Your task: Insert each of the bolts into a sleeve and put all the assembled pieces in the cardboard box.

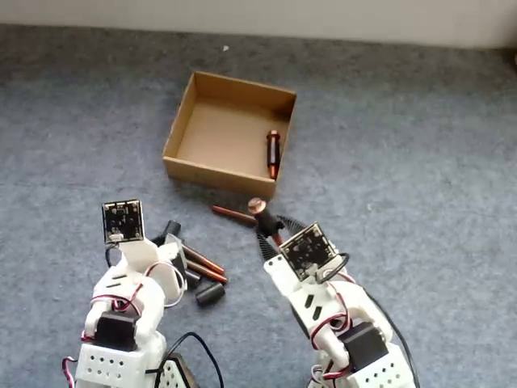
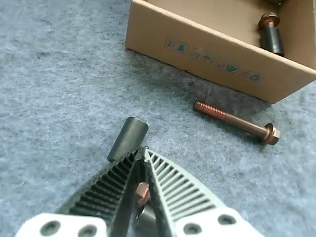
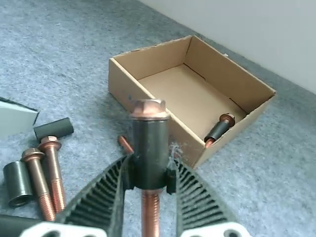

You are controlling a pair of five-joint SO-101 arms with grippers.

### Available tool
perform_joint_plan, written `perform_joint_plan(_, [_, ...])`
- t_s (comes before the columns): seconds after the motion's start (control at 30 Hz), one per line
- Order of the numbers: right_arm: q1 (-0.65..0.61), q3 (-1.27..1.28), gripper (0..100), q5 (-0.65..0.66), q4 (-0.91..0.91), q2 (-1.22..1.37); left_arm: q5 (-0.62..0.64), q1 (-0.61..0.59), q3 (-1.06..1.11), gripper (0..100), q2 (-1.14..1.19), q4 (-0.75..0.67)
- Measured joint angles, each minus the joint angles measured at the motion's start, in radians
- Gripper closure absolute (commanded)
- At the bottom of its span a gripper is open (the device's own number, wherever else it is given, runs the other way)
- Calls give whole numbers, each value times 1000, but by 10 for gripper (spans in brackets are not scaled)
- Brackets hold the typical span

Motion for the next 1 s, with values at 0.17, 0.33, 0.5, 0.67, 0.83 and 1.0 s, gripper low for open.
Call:
perform_joint_plan(0.17, [17,-35,989,12,0,2,-60,0,2,994,0,0])
perform_joint_plan(0.33, [17,-114,989,57,0,69,-98,0,6,994,0,0])
perform_joint_plan(0.5, [17,-238,989,60,-72,293,-100,0,8,994,0,0])
perform_joint_plan(0.67, [17,-377,989,60,-256,601,-100,0,8,994,0,0])
perform_joint_plan(0.83, [28,-578,989,60,-379,984,-101,0,8,994,0,0])
perform_joint_plan(1.0, [69,-786,989,60,-463,1344,-103,0,8,994,0,0])
